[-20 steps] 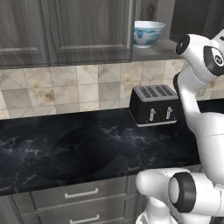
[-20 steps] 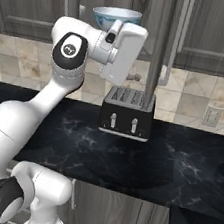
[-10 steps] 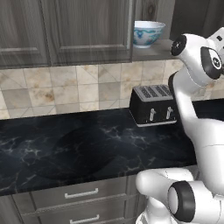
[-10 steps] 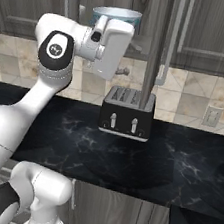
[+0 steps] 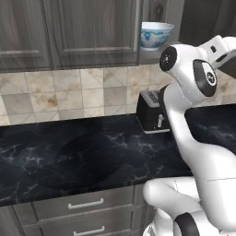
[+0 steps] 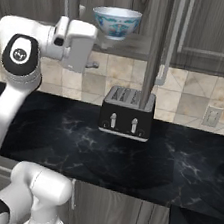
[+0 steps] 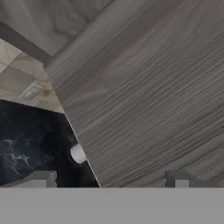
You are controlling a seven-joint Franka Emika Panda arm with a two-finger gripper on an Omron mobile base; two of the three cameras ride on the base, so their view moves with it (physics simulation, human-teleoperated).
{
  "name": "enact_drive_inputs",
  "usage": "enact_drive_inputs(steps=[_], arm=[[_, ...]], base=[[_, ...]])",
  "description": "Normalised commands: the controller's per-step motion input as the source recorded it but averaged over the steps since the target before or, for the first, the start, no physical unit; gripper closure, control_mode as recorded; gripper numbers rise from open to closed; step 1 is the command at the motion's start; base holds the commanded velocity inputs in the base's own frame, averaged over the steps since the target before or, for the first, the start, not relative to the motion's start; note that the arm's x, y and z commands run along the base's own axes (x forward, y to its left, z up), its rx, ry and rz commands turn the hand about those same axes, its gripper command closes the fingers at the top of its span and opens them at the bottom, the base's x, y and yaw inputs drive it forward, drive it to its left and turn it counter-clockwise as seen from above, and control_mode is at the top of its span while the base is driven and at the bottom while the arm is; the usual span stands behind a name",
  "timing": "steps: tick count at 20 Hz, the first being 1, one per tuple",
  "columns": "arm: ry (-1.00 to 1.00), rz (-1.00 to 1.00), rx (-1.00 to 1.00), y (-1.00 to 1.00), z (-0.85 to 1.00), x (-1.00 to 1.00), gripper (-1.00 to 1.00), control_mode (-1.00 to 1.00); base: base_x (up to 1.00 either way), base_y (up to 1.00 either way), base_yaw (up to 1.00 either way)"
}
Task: Move the bowls from the cabinet to the plates on the dining table.
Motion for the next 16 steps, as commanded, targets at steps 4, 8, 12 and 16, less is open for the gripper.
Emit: enact_drive_inputs(steps=[4, 8, 12, 16], arm=[[-0.2, 0.07, 0.12, 0.43, 0.0, -0.51, -1.0, -1.0], [-0.15, 0.08, 0.17, 0.31, 0.27, -0.79, -1.0, -1.0], [-0.05, 0.14, 0.15, 0.3, 0.31, -0.75, -1.0, -1.0], [-0.04, 0.24, 0.12, 0.44, 0.11, -0.29, -1.0, -1.0]], base=[[0.0, 0.0, 0.0], [0.0, 0.0, 0.0], [0.0, 0.0, 0.0], [0.0, 0.0, 0.0]])
